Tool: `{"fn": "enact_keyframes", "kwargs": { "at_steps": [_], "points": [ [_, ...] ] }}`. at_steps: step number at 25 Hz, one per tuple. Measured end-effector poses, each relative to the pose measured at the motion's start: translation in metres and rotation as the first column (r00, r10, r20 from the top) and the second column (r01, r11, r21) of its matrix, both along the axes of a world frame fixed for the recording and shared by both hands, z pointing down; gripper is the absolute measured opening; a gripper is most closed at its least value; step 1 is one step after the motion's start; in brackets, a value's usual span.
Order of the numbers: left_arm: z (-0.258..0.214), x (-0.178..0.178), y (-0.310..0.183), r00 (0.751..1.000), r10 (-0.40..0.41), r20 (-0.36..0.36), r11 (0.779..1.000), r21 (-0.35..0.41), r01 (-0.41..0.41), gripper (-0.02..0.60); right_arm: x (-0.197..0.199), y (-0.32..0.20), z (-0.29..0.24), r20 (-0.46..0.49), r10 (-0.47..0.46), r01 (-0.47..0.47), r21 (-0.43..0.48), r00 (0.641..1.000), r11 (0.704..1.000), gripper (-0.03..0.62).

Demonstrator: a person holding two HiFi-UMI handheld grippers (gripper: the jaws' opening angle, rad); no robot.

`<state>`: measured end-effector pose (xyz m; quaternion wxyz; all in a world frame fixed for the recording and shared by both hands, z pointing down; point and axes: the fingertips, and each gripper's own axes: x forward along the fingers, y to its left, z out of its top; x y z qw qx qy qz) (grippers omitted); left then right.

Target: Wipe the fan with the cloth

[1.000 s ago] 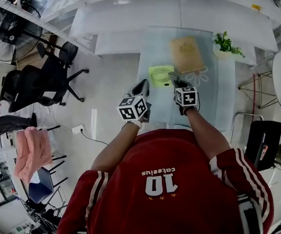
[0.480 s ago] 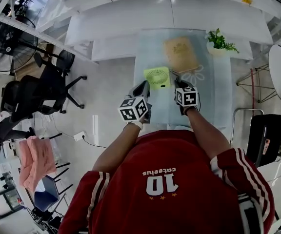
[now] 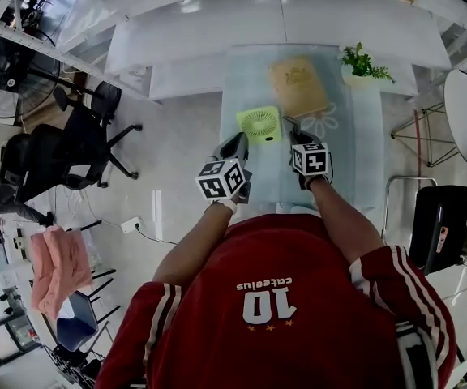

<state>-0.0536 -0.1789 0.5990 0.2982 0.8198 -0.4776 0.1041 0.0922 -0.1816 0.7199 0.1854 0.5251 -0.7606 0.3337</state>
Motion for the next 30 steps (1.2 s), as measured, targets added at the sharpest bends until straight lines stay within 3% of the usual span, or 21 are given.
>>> {"fn": "enact_keyframes", "kwargs": {
  "at_steps": [30],
  "points": [
    [-0.003, -0.069, 0.031, 0.998, -0.061, 0.017, 0.998, -0.017, 0.061, 0.006, -0.077, 0.029, -0.006, 0.046, -0.078, 0.078, 0.000, 0.996, 0.997, 0.020]
  ]
}}
